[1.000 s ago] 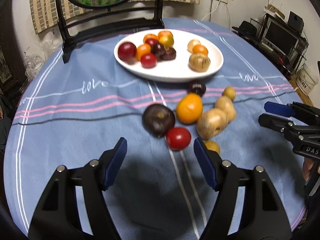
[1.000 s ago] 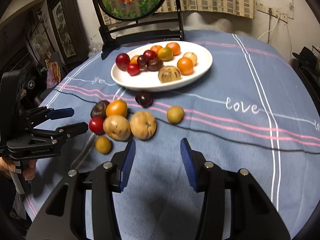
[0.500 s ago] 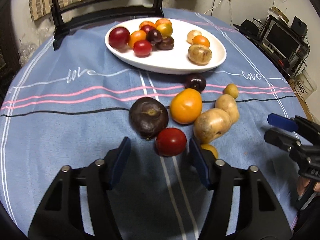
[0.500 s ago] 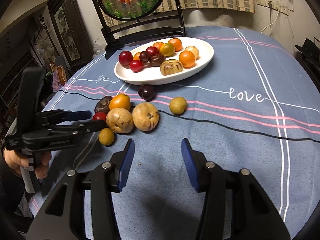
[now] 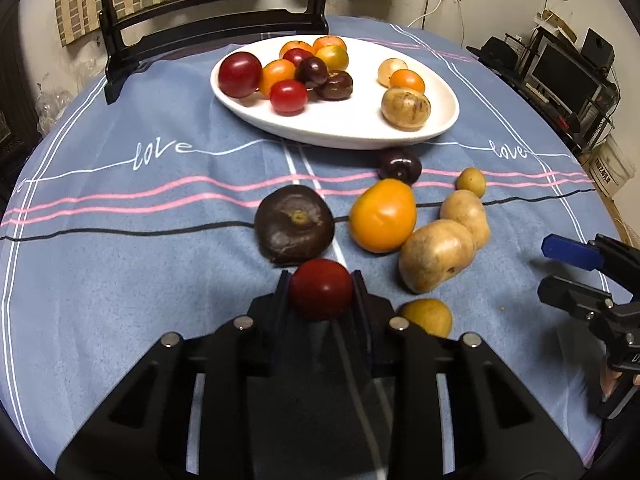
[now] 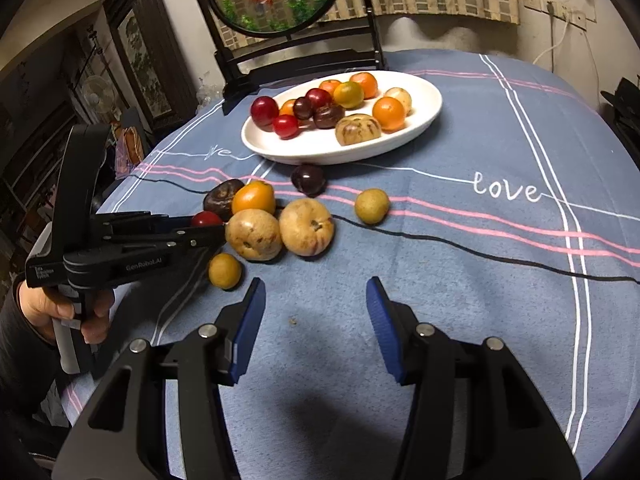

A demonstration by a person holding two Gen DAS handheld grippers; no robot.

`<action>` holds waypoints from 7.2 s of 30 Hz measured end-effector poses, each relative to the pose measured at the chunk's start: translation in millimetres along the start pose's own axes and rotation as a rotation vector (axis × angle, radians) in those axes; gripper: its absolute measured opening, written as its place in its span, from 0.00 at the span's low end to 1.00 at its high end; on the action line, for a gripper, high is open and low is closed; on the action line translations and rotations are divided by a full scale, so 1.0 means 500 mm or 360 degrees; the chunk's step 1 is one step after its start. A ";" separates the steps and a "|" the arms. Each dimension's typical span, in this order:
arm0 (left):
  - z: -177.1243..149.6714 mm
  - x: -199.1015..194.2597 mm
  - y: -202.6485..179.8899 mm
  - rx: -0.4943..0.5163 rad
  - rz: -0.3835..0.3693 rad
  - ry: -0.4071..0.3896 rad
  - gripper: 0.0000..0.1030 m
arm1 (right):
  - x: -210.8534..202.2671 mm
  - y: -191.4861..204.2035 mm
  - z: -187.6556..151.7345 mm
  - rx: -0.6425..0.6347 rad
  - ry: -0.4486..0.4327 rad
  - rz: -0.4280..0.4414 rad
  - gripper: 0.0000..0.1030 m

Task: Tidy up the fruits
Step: 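Grasp a small yellow fruit with the right tool while the left tool lifts the tomato, then carry the tomato and yellow fruit onto the white plate and open both tools, then move both open tools back over the fruit pile, then grasp a dark purple fruit with the left tool while the right tool grasps a pale streaked melon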

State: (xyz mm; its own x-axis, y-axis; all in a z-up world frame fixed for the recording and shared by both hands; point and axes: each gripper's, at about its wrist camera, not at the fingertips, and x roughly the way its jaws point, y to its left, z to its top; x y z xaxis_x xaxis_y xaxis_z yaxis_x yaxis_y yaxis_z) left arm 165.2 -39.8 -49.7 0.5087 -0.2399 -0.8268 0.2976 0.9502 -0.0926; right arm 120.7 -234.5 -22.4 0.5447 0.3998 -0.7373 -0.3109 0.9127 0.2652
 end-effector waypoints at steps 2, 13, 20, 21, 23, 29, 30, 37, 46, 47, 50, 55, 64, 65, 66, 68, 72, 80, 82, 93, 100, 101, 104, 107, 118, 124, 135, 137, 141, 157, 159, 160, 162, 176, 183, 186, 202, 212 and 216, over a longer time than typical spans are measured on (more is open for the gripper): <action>-0.006 -0.008 0.002 0.0000 -0.0008 -0.0005 0.29 | 0.002 0.011 -0.002 -0.0032 0.0014 0.0003 0.52; -0.032 -0.051 0.025 0.0017 -0.0015 -0.0063 0.29 | 0.060 0.108 -0.006 -0.0222 0.0139 0.0044 0.52; -0.038 -0.055 0.042 -0.0019 -0.0022 -0.0061 0.29 | 0.108 0.155 0.009 -0.0283 0.0165 -0.0005 0.52; -0.038 -0.055 0.043 -0.0020 -0.0022 -0.0063 0.29 | 0.113 0.157 0.010 -0.0284 0.0171 -0.0006 0.52; -0.039 -0.055 0.046 -0.0028 -0.0028 -0.0063 0.29 | 0.127 0.168 0.010 -0.0296 0.0186 -0.0012 0.51; -0.042 -0.054 0.053 -0.0041 -0.0031 -0.0060 0.29 | 0.144 0.167 0.020 -0.0253 0.0180 -0.0088 0.42; -0.043 -0.053 0.053 -0.0043 -0.0031 -0.0058 0.29 | 0.146 0.165 0.022 -0.0242 0.0180 -0.0097 0.39; -0.045 -0.051 0.051 -0.0041 -0.0024 -0.0049 0.29 | 0.145 0.165 0.023 -0.0238 0.0165 -0.0188 0.25; -0.039 -0.057 0.042 -0.0018 -0.0013 -0.0053 0.29 | 0.087 0.140 0.017 -0.0217 0.0126 -0.0122 0.25; -0.039 -0.059 0.040 -0.0012 -0.0012 -0.0055 0.29 | 0.077 0.137 0.017 -0.0217 0.0113 -0.0121 0.25; -0.032 -0.074 0.034 0.0007 -0.0028 -0.0067 0.29 | 0.037 0.121 0.025 -0.0208 0.0047 -0.0124 0.25; 0.008 -0.118 0.014 0.0091 -0.0034 -0.0142 0.29 | -0.030 0.092 0.049 -0.0198 -0.0067 -0.0133 0.25; 0.131 -0.139 -0.012 0.0113 -0.0069 -0.0264 0.29 | -0.075 0.042 0.153 -0.0195 -0.0244 -0.0094 0.25; 0.147 -0.131 -0.012 0.0105 -0.0076 -0.0266 0.29 | -0.070 0.038 0.169 -0.0206 -0.0261 -0.0099 0.25; 0.162 -0.122 -0.012 0.0097 -0.0082 -0.0263 0.29 | -0.062 0.034 0.184 -0.0210 -0.0272 -0.0102 0.25; 0.188 -0.098 -0.011 0.0078 -0.0084 -0.0248 0.29 | -0.043 0.027 0.209 -0.0212 -0.0271 -0.0091 0.25; 0.231 -0.035 0.003 0.0011 -0.0092 -0.0199 0.29 | 0.007 0.015 0.243 -0.0216 -0.0242 -0.0074 0.25; 0.286 0.062 0.032 -0.0057 -0.0058 -0.0126 0.29 | 0.129 -0.033 0.297 -0.0146 -0.0135 -0.0068 0.25; 0.293 0.087 0.040 -0.0083 -0.0052 -0.0104 0.29 | 0.156 -0.043 0.305 -0.0135 -0.0114 -0.0077 0.25; 0.299 0.125 0.052 -0.0184 -0.0039 -0.0096 0.58 | 0.235 -0.066 0.321 -0.0045 -0.0027 -0.0077 0.28; 0.282 0.087 0.049 -0.0182 -0.0040 -0.0132 0.62 | 0.200 -0.067 0.305 -0.0015 -0.0050 -0.0063 0.28; 0.280 0.081 0.049 -0.0179 -0.0035 -0.0135 0.62 | 0.194 -0.067 0.302 -0.0012 -0.0051 -0.0061 0.28; 0.269 0.060 0.047 -0.0166 -0.0028 -0.0144 0.65 | 0.170 -0.066 0.291 -0.0012 -0.0063 -0.0067 0.28; 0.254 0.038 0.048 -0.0151 -0.0004 -0.0155 0.70 | 0.146 -0.064 0.274 -0.0014 -0.0073 -0.0078 0.28; 0.155 -0.028 0.058 -0.0147 0.0034 -0.0169 0.72 | 0.061 -0.043 0.161 -0.0007 -0.0067 -0.0203 0.29; 0.094 -0.041 0.062 -0.0148 0.0044 -0.0136 0.72 | 0.026 -0.015 0.110 -0.0036 -0.0068 -0.0205 0.29; 0.014 -0.026 0.051 -0.0086 0.0084 -0.0064 0.72 | 0.017 0.008 0.035 0.0033 -0.0067 -0.0164 0.59; 0.013 -0.021 0.048 -0.0067 0.0100 -0.0058 0.72 | 0.013 0.009 0.035 0.0028 -0.0079 -0.0166 0.59; 0.019 -0.004 0.046 -0.0054 0.0107 -0.0038 0.72 | 0.011 -0.001 0.033 0.0060 -0.0091 -0.0133 0.59; 0.059 0.052 0.033 -0.0037 0.0111 -0.0031 0.52 | 0.027 -0.004 0.020 0.0063 -0.0029 -0.0066 0.59; 0.058 0.049 0.030 -0.0020 0.0118 -0.0043 0.46 | 0.030 -0.006 0.019 0.0067 -0.0020 -0.0072 0.59; 0.057 0.048 0.030 -0.0016 0.0117 -0.0046 0.45 | 0.031 -0.006 0.019 0.0068 -0.0018 -0.0073 0.59; 0.056 0.044 0.030 -0.0021 0.0115 -0.0052 0.45 | 0.033 -0.005 0.018 0.0063 -0.0014 -0.0080 0.59; 0.038 0.023 0.049 -0.0071 0.0059 -0.0056 0.44 | 0.090 0.045 0.013 -0.0248 0.0140 -0.0355 0.59; 0.036 0.026 0.051 -0.0084 0.0049 -0.0057 0.44 | 0.122 0.053 0.047 -0.0385 0.0118 -0.0409 0.59; 0.036 0.030 0.050 -0.0085 0.0047 -0.0054 0.44 | 0.136 0.052 0.064 -0.0402 0.0108 -0.0401 0.59; 0.041 0.032 0.050 -0.0087 0.0045 -0.0053 0.44 | 0.122 0.051 0.083 -0.0247 0.0013 -0.0223 0.39; 0.038 -0.054 0.041 -0.0017 0.0040 -0.0144 0.44 | -0.002 0.033 0.072 -0.0180 -0.0139 -0.0153 0.39; 0.055 -0.104 0.028 0.0014 0.0021 -0.0211 0.44 | -0.044 0.033 0.082 -0.0189 -0.0214 -0.0152 0.39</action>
State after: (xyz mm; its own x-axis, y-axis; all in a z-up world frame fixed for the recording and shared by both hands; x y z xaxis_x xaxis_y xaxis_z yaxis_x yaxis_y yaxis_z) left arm 165.0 -19.7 7.0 0.6149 -0.2522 -0.7472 0.2969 0.9518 -0.0769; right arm 135.5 -224.7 23.6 0.6726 0.3266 -0.6640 -0.3379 0.9339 0.1171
